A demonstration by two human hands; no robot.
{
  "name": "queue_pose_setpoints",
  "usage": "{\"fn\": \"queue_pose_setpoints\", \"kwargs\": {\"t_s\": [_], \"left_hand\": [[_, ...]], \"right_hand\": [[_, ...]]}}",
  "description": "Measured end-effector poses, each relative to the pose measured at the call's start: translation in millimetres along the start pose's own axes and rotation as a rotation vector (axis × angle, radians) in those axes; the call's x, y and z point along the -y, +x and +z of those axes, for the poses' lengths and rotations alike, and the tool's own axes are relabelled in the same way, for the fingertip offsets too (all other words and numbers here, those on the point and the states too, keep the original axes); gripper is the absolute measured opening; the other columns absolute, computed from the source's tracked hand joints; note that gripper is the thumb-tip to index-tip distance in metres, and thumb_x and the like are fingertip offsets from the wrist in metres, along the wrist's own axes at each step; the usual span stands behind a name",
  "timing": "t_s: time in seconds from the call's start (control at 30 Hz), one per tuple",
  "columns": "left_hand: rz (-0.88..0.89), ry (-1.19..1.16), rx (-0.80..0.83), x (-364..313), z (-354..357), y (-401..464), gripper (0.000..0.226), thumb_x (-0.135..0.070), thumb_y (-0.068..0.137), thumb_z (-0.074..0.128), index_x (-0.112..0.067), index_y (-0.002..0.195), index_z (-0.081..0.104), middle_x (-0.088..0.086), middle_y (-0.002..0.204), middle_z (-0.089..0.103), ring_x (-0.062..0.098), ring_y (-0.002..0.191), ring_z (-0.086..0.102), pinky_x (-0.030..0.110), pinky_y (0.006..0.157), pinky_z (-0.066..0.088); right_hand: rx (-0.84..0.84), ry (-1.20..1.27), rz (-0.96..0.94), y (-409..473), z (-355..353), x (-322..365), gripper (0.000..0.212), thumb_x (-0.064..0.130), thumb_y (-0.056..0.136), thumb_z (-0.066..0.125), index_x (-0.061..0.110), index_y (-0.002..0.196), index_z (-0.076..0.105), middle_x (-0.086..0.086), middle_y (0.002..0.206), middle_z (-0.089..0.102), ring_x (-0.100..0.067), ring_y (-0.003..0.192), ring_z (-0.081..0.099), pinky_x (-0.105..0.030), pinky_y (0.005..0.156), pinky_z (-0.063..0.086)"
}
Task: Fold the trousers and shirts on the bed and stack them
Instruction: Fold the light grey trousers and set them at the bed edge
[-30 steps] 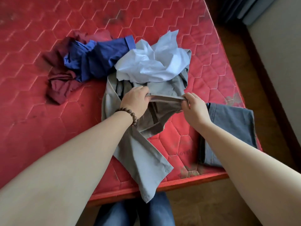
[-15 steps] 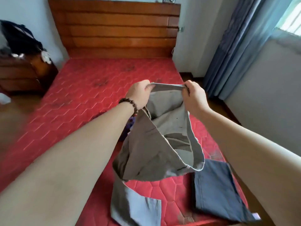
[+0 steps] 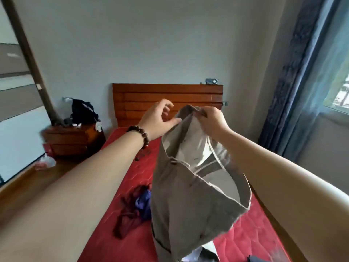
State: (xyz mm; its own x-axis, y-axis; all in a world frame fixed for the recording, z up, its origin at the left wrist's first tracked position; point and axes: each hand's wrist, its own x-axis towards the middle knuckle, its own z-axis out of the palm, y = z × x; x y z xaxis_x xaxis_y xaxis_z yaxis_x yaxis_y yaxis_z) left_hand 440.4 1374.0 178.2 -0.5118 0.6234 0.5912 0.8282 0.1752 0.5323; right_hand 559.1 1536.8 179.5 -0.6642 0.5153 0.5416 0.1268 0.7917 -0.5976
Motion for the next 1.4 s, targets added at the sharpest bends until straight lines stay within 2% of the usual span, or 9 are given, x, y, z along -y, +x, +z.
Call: {"fn": "queue_pose_setpoints", "kwargs": {"t_s": [0.13,0.27,0.33,0.43,0.63,0.83,0.97,1.2,1.4], "left_hand": [[-0.021,-0.168,0.239,-5,-36,4,0.089,-0.030,0.073,0.082,-0.023,0.146,0.032,0.002,0.134,0.052,0.011,0.123,0.049,0.023,0.102,0.040],[-0.061,-0.109,0.298,12,-72,12,0.037,-0.033,0.080,0.076,-0.008,0.105,0.068,0.004,0.089,0.066,0.013,0.083,0.056,0.029,0.072,0.044],[-0.037,-0.035,0.312,23,-85,14,0.034,-0.040,0.084,0.070,-0.006,0.088,0.069,0.002,0.075,0.060,0.012,0.071,0.051,0.029,0.061,0.034],[0.005,0.029,0.314,40,-112,15,0.040,-0.044,0.090,0.060,-0.010,0.069,0.059,-0.005,0.056,0.048,0.006,0.052,0.043,0.025,0.050,0.028],[0.004,0.050,0.073,100,-212,7,0.049,-0.044,0.097,0.048,-0.012,0.060,0.044,-0.003,0.047,0.039,0.002,0.033,0.039,0.012,0.038,0.027],[-0.007,0.010,-0.139,154,-319,-9,0.053,-0.039,0.099,0.047,-0.016,0.054,0.033,0.002,0.051,0.033,0.017,0.049,0.034,0.031,0.051,0.026],[-0.020,0.076,-0.254,194,-379,-26,0.052,-0.033,0.101,0.045,-0.016,0.053,0.035,0.002,0.050,0.035,0.014,0.048,0.036,0.020,0.042,0.025],[-0.282,0.194,-0.416,271,-440,-59,0.052,-0.038,0.101,0.042,-0.014,0.055,0.040,0.002,0.054,0.041,0.013,0.051,0.039,0.032,0.048,0.023],[-0.286,0.196,-0.330,303,-470,-81,0.018,-0.019,0.100,0.046,-0.010,0.092,0.060,0.002,0.073,0.053,0.021,0.064,0.048,0.025,0.056,0.036]], "right_hand": [[0.332,-0.122,-0.339,14,18,63,0.017,0.014,0.088,0.065,0.011,0.102,0.073,0.004,0.090,0.071,-0.007,0.080,0.061,-0.013,0.068,0.040],[0.277,-0.048,-0.317,22,34,98,0.012,0.008,0.084,0.065,0.017,0.077,0.070,0.009,0.068,0.058,-0.012,0.072,0.051,-0.023,0.060,0.036],[0.216,0.019,-0.266,22,45,108,0.032,0.006,0.083,0.064,0.028,0.060,0.056,0.013,0.059,0.052,-0.010,0.062,0.046,-0.025,0.059,0.036],[0.138,0.110,-0.171,11,72,120,0.019,0.016,0.088,0.064,0.019,0.071,0.057,0.014,0.059,0.049,-0.001,0.054,0.041,-0.021,0.053,0.031],[0.309,-0.002,0.013,-27,143,138,0.014,0.027,0.082,0.074,0.019,0.087,0.064,0.008,0.071,0.060,-0.009,0.062,0.053,-0.018,0.054,0.041],[0.468,-0.250,0.097,-58,203,162,0.002,0.009,0.080,0.064,0.010,0.081,0.066,0.002,0.072,0.058,-0.016,0.070,0.054,-0.025,0.058,0.037],[0.524,-0.314,0.140,-73,231,175,0.009,0.010,0.085,0.061,0.010,0.084,0.070,-0.004,0.078,0.067,-0.017,0.071,0.058,-0.026,0.060,0.042],[0.413,0.327,0.210,-59,223,230,0.038,-0.007,0.089,0.057,0.029,0.103,0.060,-0.007,0.090,0.074,-0.025,0.067,0.069,-0.028,0.049,0.054],[0.473,0.391,0.022,-37,193,267,0.064,-0.020,0.088,0.042,0.031,0.111,0.072,0.008,0.116,0.069,-0.013,0.104,0.066,-0.031,0.079,0.058]]}}
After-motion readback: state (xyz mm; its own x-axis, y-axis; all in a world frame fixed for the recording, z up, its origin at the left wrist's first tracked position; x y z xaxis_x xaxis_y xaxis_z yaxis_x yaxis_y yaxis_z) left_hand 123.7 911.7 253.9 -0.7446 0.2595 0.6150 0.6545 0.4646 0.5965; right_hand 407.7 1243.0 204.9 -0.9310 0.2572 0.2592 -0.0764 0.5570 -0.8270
